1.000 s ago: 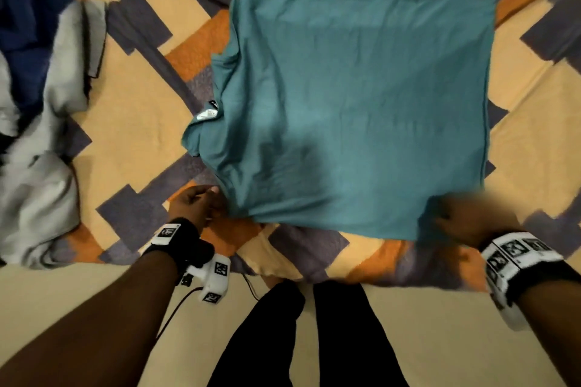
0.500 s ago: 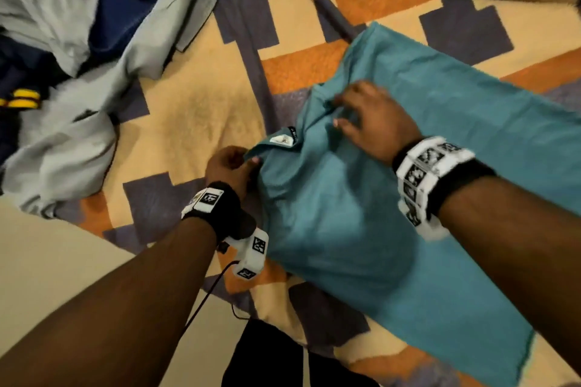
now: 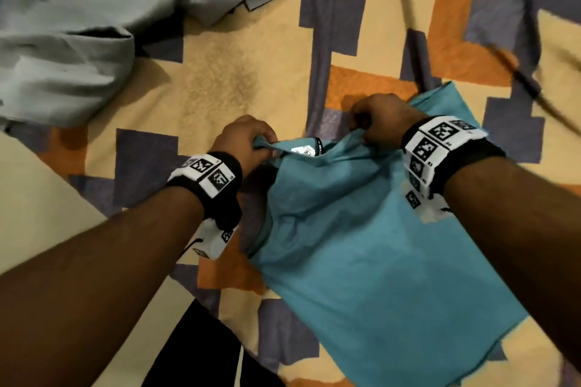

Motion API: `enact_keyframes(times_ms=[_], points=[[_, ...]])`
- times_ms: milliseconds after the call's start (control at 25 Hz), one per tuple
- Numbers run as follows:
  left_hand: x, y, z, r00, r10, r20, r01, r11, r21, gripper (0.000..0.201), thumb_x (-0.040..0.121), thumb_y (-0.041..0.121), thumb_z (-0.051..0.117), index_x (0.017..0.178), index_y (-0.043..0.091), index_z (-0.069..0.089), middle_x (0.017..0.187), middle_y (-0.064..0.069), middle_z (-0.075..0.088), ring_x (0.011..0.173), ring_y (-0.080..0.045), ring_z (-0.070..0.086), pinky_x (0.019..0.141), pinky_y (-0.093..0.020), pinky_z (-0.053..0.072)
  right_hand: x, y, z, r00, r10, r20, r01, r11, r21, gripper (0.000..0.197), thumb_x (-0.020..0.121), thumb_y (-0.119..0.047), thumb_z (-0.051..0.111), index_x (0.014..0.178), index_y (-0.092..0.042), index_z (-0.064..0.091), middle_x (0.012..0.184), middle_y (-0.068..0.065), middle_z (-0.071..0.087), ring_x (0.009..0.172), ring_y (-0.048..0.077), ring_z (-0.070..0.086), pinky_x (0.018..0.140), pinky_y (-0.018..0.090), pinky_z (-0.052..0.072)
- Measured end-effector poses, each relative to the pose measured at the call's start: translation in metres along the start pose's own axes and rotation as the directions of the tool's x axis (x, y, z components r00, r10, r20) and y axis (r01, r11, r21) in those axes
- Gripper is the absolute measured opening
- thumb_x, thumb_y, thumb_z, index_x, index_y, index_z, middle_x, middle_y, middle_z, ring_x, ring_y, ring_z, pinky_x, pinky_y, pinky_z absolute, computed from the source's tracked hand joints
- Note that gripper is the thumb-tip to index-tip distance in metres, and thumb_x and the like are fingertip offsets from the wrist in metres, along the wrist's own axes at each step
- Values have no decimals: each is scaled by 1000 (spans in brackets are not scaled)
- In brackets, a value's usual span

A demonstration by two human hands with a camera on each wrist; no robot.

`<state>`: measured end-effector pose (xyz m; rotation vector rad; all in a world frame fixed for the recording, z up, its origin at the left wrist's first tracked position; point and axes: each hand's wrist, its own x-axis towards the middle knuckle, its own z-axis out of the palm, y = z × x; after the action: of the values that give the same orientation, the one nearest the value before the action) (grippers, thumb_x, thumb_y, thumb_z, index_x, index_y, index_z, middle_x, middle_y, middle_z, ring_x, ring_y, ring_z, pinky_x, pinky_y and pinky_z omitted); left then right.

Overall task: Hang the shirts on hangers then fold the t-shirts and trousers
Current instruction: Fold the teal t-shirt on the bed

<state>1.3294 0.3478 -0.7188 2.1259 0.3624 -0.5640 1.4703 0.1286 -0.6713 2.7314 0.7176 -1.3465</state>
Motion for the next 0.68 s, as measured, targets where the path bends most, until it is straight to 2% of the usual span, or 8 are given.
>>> enact_keyframes(times_ms=[80,120,200,280,360,440,520,680], points=[[2,2,-12,1000,-22,12,22,999,-36,13,75,8,76,86,12,71,87,-4,59,83,-19,58,70,-24,44,6,1,-12,1000,1,-15,-1,1000,8,25,74,-2,69,98,-10,70,102,10,67,101,30,61,74,24,36],[3,3,-19,998,-66,13,68,985,-158,10,77,6,75,84,11,70,81,-5,61,74,-18,59,63,-24,47,7,1,-22,999,-2,-42,3,1000,26,21,75,-2,67,94,-11,70,101,10,67,99,30,61,74,24,37],[4,7,-34,983,-177,54,182,880,-438,10,79,7,74,84,9,66,69,-5,62,51,-15,59,43,-22,46,7,2,-42,995,-20,-100,29,996,89,13,79,-2,63,89,-9,68,96,8,64,90,24,59,74,22,36],[6,10,-50,966,-239,95,251,791,-558,13,81,11,73,87,5,64,62,-4,65,42,-18,60,37,-22,45,9,2,-58,992,0,-125,21,986,163,10,83,-4,58,91,-7,63,92,4,60,87,19,52,78,20,33],[12,12,-62,963,-242,119,263,746,-611,14,81,8,72,88,3,61,63,-6,65,43,-22,63,38,-26,49,16,8,-66,990,25,-142,0,984,179,11,84,-6,55,91,-15,56,87,0,58,90,23,52,96,36,36],[21,11,-66,963,-243,119,267,781,-564,20,78,2,73,92,1,59,70,-14,63,44,-22,63,41,-31,52,28,15,-71,988,26,-154,-3,989,150,20,83,-5,57,96,-21,54,94,1,59,94,26,55,98,43,40],[29,6,-66,968,-236,84,250,885,-394,25,76,2,76,96,3,61,79,-17,61,43,-19,62,43,-29,53,42,16,-74,986,4,-164,13,995,102,31,81,1,59,106,-17,60,104,7,63,97,27,57,89,37,44],[38,-2,-64,992,-129,5,129,991,22,29,71,17,82,96,15,67,84,-7,63,63,-12,57,55,-6,40,65,2,-76,985,-112,-134,92,985,-147,41,80,4,58,119,-9,64,120,23,59,110,40,55,90,41,44]])
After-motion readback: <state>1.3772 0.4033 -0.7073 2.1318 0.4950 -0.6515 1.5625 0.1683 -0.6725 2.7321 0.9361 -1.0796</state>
